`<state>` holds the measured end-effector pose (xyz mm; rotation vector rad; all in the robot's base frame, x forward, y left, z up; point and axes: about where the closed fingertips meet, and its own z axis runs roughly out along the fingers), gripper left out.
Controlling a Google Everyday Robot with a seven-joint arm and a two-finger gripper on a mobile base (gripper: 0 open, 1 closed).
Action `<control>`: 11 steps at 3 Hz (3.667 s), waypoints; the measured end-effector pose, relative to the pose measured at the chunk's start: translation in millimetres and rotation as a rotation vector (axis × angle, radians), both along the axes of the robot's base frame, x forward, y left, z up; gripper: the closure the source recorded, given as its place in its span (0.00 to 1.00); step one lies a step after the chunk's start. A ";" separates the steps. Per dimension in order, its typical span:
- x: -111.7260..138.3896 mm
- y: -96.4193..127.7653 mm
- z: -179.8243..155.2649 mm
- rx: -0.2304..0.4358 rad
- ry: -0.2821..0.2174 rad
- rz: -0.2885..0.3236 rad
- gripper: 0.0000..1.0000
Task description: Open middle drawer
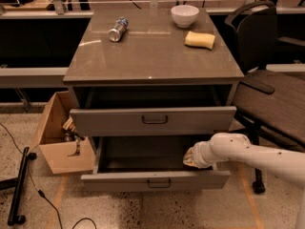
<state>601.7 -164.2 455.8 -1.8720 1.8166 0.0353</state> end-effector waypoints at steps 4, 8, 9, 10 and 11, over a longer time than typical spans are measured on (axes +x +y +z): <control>-57.2 13.8 -45.5 0.010 0.342 -0.008 1.00; -174.7 11.6 2.4 0.073 0.501 -0.126 1.00; -180.3 -25.9 62.4 0.131 0.403 -0.293 1.00; -194.1 -65.6 130.0 0.218 0.315 -0.423 1.00; -222.4 -124.3 199.0 0.270 0.160 -0.631 0.79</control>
Offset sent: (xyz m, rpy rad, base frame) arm -0.0097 0.0095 -0.0616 0.0141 0.2740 -0.0008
